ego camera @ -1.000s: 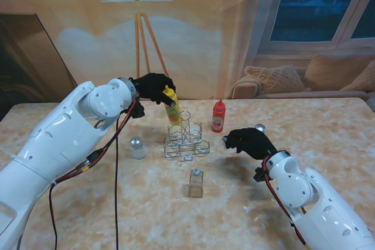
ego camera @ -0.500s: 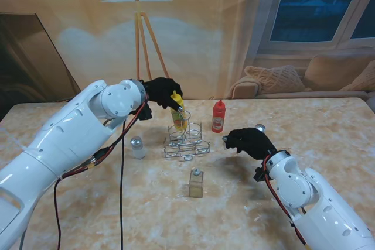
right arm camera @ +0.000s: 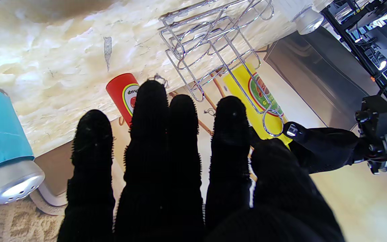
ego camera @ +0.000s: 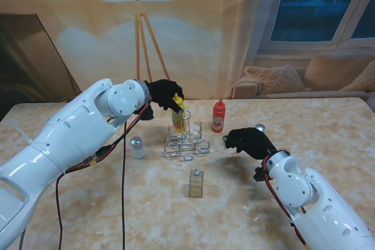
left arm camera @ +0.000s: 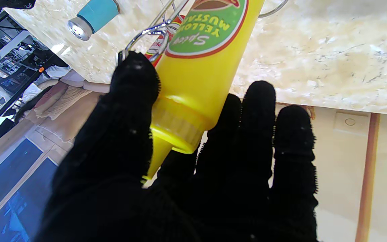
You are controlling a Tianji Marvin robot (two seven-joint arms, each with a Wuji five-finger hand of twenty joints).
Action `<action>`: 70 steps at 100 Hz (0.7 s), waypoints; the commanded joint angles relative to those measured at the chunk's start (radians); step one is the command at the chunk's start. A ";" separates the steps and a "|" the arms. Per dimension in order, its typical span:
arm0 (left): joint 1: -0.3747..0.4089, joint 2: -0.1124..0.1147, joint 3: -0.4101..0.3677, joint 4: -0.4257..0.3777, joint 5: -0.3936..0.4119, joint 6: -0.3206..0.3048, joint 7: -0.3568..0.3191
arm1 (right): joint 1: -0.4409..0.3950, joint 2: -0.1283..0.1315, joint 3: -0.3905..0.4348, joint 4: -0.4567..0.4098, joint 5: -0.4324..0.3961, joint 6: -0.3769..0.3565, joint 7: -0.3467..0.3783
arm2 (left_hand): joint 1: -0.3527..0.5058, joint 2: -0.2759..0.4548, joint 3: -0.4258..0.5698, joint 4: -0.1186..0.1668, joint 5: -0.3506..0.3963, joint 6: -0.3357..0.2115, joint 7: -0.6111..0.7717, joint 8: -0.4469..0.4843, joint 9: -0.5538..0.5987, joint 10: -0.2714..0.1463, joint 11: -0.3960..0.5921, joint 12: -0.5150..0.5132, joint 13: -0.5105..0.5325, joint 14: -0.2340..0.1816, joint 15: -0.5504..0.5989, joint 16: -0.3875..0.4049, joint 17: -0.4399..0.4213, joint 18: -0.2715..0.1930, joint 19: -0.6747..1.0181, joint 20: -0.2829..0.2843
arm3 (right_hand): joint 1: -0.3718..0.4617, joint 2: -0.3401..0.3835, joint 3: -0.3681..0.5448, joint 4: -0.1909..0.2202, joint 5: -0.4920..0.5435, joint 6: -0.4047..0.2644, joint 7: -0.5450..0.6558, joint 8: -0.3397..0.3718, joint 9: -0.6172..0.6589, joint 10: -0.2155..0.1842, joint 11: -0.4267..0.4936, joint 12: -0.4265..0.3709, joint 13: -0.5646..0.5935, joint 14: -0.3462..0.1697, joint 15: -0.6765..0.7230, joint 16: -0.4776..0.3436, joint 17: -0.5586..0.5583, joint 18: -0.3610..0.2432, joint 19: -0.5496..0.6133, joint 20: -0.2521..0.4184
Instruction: Place the seasoning bottles into the rack
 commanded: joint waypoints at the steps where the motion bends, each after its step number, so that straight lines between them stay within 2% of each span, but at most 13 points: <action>1: -0.002 -0.009 0.007 0.013 0.001 0.002 -0.010 | -0.006 -0.004 -0.004 -0.001 0.001 0.003 0.015 | 0.149 0.095 0.192 0.066 0.116 -0.133 0.220 0.033 0.072 -0.079 0.088 0.047 0.005 -0.019 0.001 0.009 -0.009 -0.003 0.004 0.005 | 0.016 0.007 -0.005 -0.013 0.014 0.002 0.011 0.007 0.034 -0.002 0.017 0.035 0.015 -0.008 0.018 0.025 -0.005 0.008 0.018 0.001; 70: -0.019 -0.018 0.051 0.065 0.008 -0.009 -0.010 | -0.011 -0.004 0.000 -0.006 -0.003 0.001 0.013 | 0.144 0.093 0.197 0.064 0.113 -0.135 0.220 0.030 0.067 -0.080 0.085 0.044 0.000 -0.018 -0.002 0.007 -0.014 -0.002 0.003 0.002 | 0.017 0.005 -0.003 -0.013 0.014 0.001 0.011 0.007 0.036 -0.005 0.018 0.035 0.015 -0.008 0.018 0.025 -0.005 0.008 0.018 0.000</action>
